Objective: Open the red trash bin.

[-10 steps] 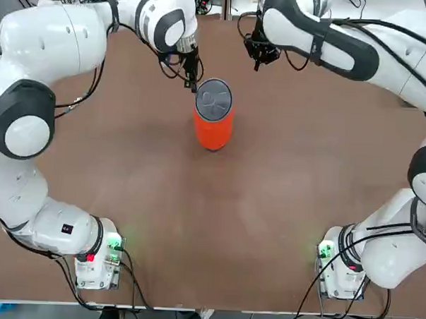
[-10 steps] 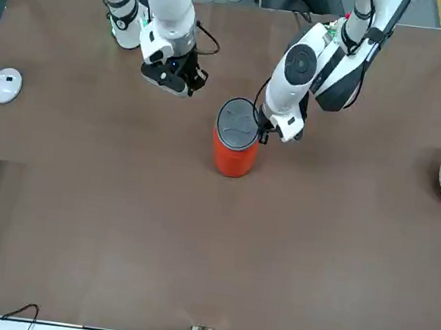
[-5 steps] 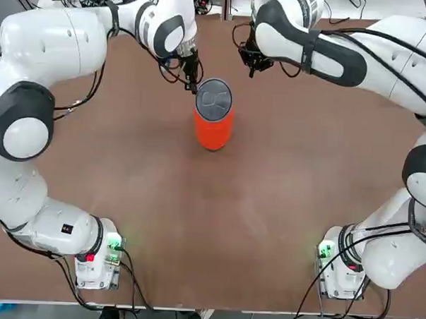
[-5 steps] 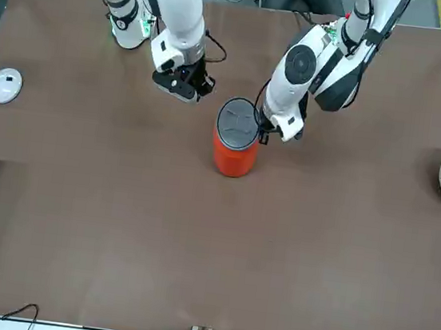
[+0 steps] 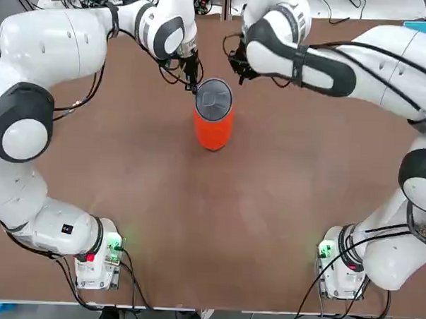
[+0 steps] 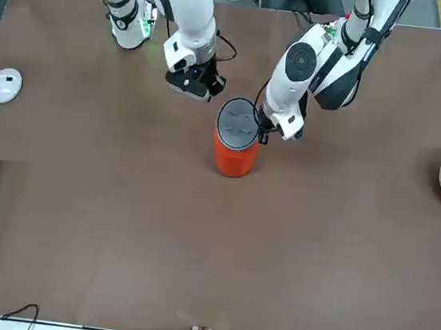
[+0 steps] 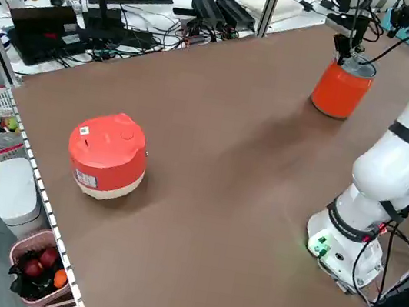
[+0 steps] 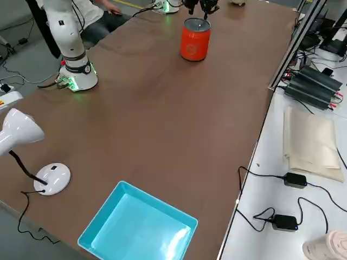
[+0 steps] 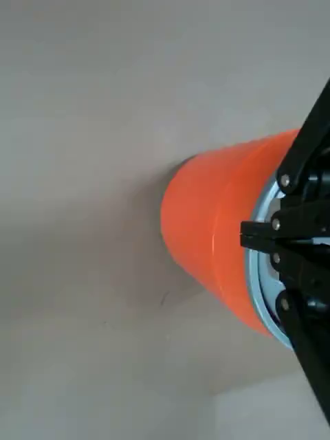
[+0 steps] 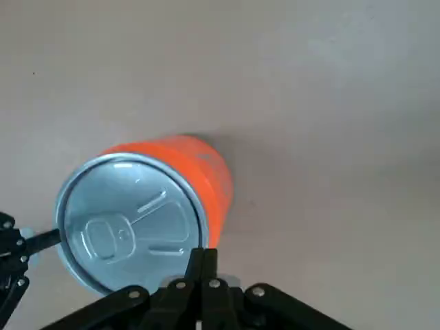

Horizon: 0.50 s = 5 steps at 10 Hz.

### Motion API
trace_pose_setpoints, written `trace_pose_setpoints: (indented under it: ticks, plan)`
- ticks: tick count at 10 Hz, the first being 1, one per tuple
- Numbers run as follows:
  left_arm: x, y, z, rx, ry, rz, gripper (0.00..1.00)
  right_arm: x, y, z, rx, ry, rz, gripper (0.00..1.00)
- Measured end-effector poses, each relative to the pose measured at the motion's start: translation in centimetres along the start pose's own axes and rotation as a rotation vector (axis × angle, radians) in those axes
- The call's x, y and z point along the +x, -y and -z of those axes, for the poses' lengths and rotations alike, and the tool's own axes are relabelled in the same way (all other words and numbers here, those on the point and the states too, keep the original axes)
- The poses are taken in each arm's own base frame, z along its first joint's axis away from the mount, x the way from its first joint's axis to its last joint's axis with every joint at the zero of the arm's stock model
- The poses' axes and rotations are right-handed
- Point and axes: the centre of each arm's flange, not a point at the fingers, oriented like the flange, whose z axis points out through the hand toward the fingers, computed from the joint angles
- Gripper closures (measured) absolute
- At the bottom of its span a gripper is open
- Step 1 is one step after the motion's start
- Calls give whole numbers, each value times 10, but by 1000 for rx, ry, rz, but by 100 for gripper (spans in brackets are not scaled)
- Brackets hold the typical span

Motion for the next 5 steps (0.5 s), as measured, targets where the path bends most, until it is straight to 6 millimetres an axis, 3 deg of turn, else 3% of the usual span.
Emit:
trace_pose_setpoints:
  ticks: [5]
  plan:
    - [0,1,0,-2,-4,-1,99,-25,15,-49,14,-11,11,99]
